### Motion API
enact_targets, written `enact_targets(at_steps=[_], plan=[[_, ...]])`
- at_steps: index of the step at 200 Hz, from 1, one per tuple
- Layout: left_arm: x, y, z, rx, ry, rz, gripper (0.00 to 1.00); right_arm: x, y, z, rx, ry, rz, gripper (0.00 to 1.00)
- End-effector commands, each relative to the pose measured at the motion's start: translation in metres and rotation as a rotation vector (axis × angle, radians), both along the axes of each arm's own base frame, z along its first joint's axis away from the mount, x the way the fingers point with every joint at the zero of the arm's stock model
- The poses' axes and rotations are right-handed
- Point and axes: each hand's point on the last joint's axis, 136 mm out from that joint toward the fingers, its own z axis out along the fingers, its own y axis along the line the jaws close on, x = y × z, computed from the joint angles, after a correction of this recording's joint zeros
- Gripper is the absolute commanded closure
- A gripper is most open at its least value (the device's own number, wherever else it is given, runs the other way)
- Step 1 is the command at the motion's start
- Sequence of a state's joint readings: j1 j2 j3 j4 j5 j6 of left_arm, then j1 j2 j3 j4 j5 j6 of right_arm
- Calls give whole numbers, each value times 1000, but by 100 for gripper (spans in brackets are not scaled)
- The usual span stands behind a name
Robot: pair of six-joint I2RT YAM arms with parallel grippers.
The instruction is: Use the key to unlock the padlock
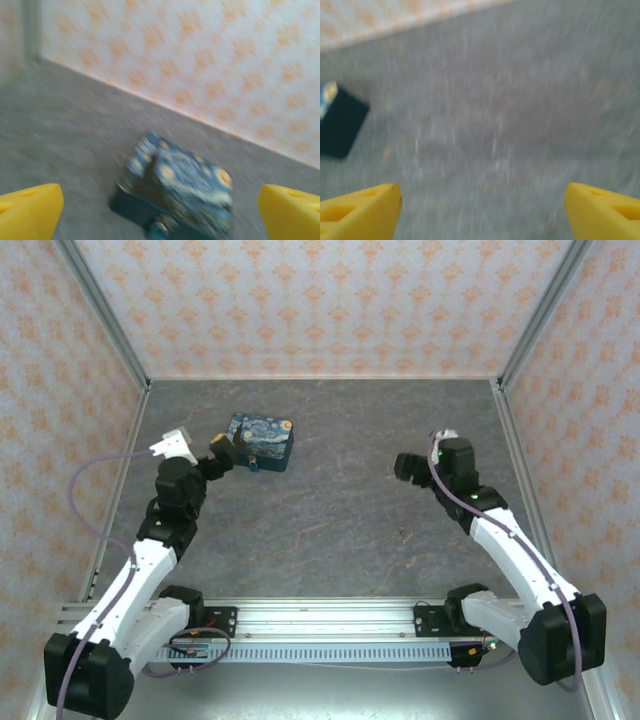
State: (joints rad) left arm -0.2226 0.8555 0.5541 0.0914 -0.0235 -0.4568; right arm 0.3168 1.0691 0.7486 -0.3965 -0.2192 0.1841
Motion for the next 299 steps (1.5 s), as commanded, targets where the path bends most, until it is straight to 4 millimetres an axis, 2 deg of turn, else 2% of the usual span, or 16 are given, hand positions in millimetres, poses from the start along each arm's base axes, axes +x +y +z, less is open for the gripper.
enact_targets(at_steps=[1,28,57,89,118,155,198,218,251,280,299], plan=[[-17,-38,-38,-128,141,-107,0,-56,-5,-59,-70,320,-22,23],[-15,-61,-50,-130,171,-159,0,-68,-7,-91,-143,444,-26,30],[-7,-72,-55,-129,190,-177,0,-66,1,-108,-146,510,-1,42],[-4,-75,-58,-122,205,-177,0,-66,3,-118,-154,554,6,54],[-5,-75,-64,-124,217,-173,0,-72,4,-127,-157,600,12,59],[-6,-73,-66,-112,227,-165,0,-75,8,-134,-144,638,23,71],[-7,-73,-64,-113,225,-167,0,-81,9,-139,-126,659,20,93],[-7,-73,-62,-118,221,-168,0,-81,14,-134,-84,647,16,100],[-8,-79,-51,-170,208,-184,0,-73,31,-113,65,550,-8,100],[-6,-96,-35,-295,197,-225,0,-50,58,-71,322,383,-35,100],[-4,-116,-18,-399,186,-278,0,-34,66,-30,473,244,-66,100]])
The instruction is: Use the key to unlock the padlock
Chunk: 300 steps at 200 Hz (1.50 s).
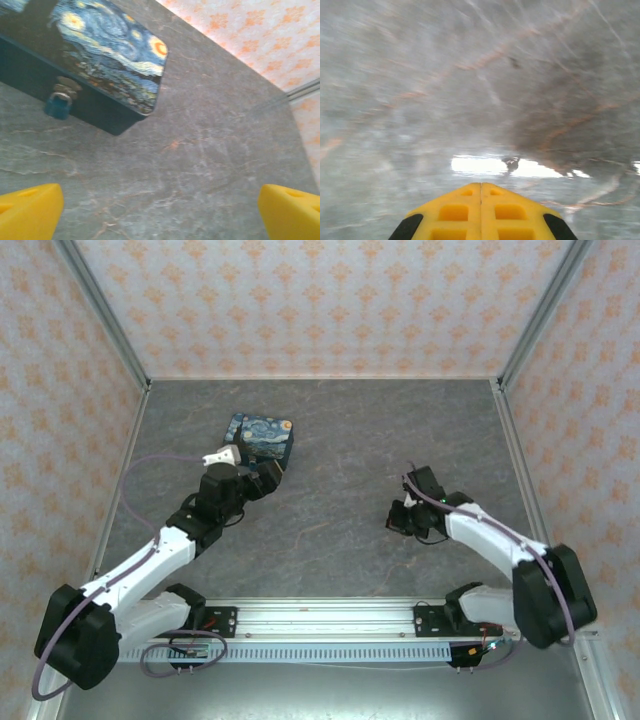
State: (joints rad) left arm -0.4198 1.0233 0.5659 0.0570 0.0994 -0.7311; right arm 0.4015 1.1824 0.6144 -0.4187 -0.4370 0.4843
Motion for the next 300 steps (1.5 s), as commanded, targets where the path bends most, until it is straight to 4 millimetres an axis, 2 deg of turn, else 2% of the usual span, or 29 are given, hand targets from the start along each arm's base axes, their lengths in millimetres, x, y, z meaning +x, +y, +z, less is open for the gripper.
enact_targets(at_steps=[1,52,81,112,136,177,209,246,300], plan=[[5,-28,40,-180,-40,-50,0,29,24,55,240,-167,-106,100],[15,-96,79,-550,-5,-143,3,61,30,159,589,-399,-301,100],[23,-120,124,-749,-125,-184,3,73,29,208,811,-455,-408,100],[25,-138,165,-886,-212,-238,1,78,30,249,974,-481,-473,100],[26,-155,178,-961,-203,-270,0,78,34,271,1024,-499,-477,100],[26,-187,184,-1044,-171,-324,0,79,55,284,1058,-491,-439,100],[26,-205,175,-1043,-134,-337,0,78,78,287,1067,-474,-392,100],[24,-205,178,-1050,-147,-336,0,80,89,276,1060,-443,-394,100],[23,-202,178,-1043,-149,-326,8,80,78,256,972,-441,-450,100]])
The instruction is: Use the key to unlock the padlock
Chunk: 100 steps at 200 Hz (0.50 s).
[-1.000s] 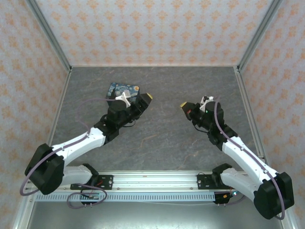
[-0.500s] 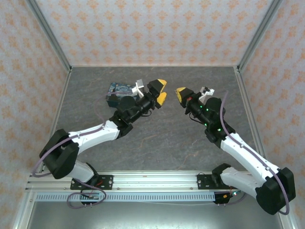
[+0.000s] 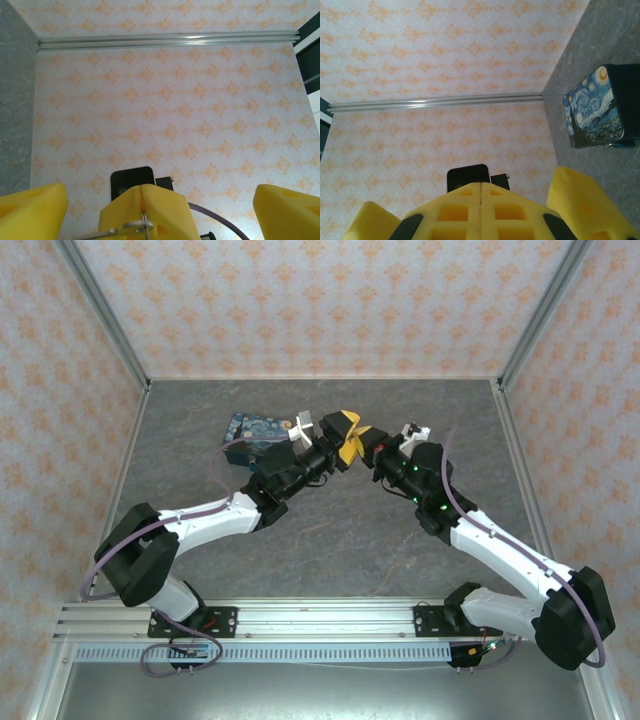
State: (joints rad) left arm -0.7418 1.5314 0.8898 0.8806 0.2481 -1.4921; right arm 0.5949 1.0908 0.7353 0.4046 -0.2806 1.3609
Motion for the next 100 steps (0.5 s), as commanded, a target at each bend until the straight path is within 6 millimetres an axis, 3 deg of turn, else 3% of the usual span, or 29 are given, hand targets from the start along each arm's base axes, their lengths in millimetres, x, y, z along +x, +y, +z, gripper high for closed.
enact_targets(at_steps=[1,46,100], plan=[[-4,6,32,-59,-63,14,8,-2,-10,11,-8,-27,-48,100],[-4,4,28,-50,-50,8,18,-3,-20,0,-60,-3,-90,100],[-4,1,25,-41,-39,-4,23,-2,-23,-6,-78,10,-109,100]])
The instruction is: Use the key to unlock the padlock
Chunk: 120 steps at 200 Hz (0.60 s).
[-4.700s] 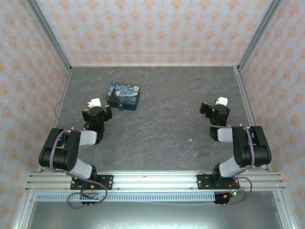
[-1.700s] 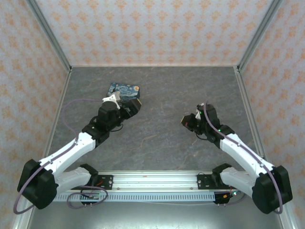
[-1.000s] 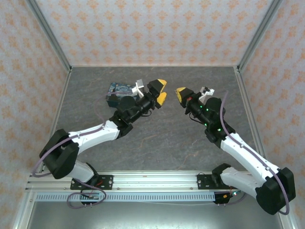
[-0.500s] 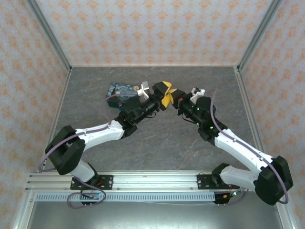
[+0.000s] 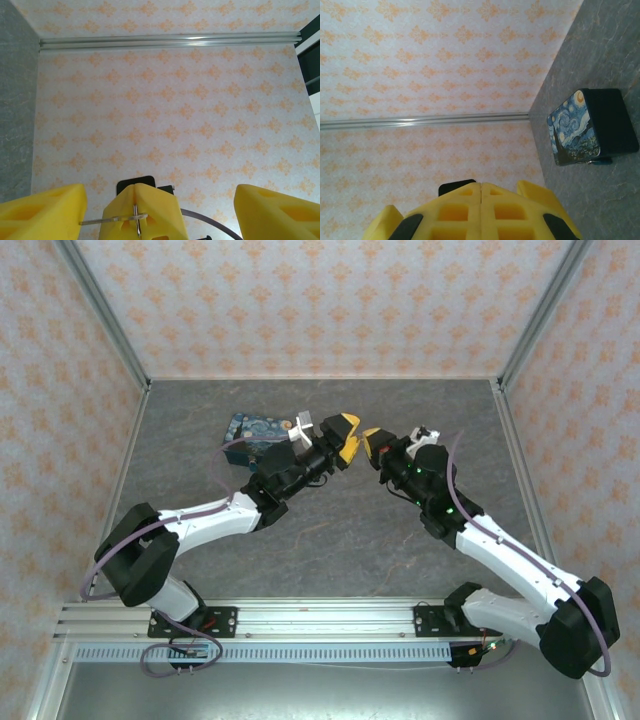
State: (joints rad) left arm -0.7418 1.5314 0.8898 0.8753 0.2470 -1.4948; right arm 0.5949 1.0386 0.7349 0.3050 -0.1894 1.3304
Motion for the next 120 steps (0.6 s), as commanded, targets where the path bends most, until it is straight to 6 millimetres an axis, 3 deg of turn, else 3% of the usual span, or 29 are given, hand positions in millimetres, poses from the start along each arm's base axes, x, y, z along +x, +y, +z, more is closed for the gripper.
enact_targets(at_steps=[1,120], plan=[[-4,1,25,-40,-44,-5,23,-1,-4,0,-23,-8,-20,100],[-4,-2,13,-19,-10,-15,37,1,-11,-15,-63,32,-59,100]])
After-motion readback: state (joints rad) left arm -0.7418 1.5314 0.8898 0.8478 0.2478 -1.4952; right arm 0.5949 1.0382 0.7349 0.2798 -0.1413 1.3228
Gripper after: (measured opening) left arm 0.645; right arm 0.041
